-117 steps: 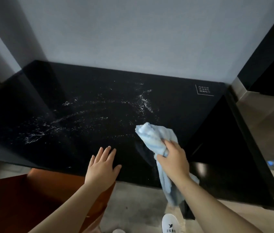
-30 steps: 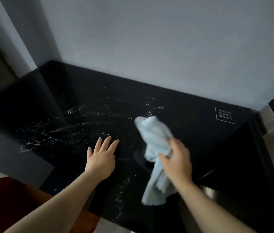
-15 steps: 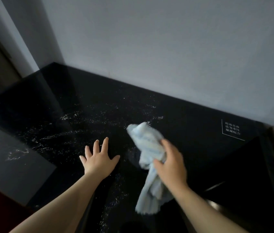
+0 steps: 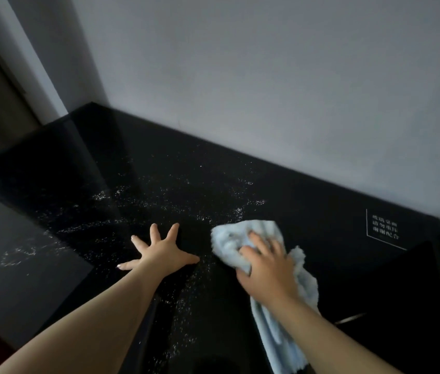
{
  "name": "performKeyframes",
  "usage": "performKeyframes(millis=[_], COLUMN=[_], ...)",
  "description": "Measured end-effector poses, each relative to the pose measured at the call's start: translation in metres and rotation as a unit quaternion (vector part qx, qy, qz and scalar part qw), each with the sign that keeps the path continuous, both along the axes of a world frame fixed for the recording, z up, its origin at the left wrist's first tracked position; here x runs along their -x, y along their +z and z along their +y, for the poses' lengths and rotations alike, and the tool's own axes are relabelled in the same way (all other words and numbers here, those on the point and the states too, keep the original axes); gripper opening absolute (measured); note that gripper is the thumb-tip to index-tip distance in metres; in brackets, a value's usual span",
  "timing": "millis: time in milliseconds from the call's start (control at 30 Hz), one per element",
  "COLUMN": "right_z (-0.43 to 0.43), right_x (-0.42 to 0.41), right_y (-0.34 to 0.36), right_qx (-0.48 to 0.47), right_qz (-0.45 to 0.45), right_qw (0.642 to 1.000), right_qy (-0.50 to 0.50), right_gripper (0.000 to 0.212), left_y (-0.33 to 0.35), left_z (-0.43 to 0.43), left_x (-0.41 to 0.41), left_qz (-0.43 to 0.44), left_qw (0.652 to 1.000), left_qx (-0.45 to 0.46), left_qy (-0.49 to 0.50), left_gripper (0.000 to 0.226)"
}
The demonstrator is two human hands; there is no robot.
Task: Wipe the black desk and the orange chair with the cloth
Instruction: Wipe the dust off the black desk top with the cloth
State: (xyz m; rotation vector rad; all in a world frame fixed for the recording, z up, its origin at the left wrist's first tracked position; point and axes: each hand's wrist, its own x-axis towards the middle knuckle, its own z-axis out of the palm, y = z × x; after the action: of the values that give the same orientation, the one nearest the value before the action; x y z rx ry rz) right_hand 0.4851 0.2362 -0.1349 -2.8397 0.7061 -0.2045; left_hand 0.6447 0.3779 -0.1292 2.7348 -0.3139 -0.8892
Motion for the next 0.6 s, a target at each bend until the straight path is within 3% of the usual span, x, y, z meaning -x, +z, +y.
performKeyframes(millis=[67, 167, 267, 333, 400, 500, 600], right_z=[-0.013, -0.078, -0.14, -0.151, -0.141, -0.109, -0.062], right_x=[0.004, -0.002, -0.01, -0.021, -0.036, -0.059, -0.069], right_y=[0.008, 0.026, 0.035, 0.025, 0.014, 0.012, 0.002], right_qx=[-0.012, 0.016, -0.059, -0.114, -0.069, -0.021, -0.013], right_qz=[-0.092, -0.165, 0.001, 0.093, 0.125, 0.087, 0.04], right_qw=[0.995, 0.98, 0.956, 0.935, 0.943, 0.971, 0.999], right_qy=[0.044, -0.114, -0.287, -0.322, -0.301, -0.221, -0.023], right_gripper=[0.025, 0.037, 0.052, 0.055, 0.052, 0.046, 0.042], left_y=[-0.002, -0.006, -0.01, -0.015, -0.021, -0.023, -0.019], left_z=[-0.003, -0.002, -0.007, -0.011, -0.013, -0.014, -0.012], left_x=[-0.005, -0.008, 0.001, 0.007, 0.01, 0.009, 0.005], left_qz=[0.002, 0.008, -0.027, -0.064, -0.087, -0.095, -0.086], left_qw=[1.0, 1.0, 0.999, 0.997, 0.995, 0.994, 0.995], left_qx=[-0.009, -0.013, -0.015, -0.005, -0.006, -0.013, -0.011], left_qy=[-0.002, 0.002, 0.031, 0.052, 0.054, 0.05, 0.044], left_gripper=[0.107, 0.109, 0.089, 0.072, 0.067, 0.066, 0.065])
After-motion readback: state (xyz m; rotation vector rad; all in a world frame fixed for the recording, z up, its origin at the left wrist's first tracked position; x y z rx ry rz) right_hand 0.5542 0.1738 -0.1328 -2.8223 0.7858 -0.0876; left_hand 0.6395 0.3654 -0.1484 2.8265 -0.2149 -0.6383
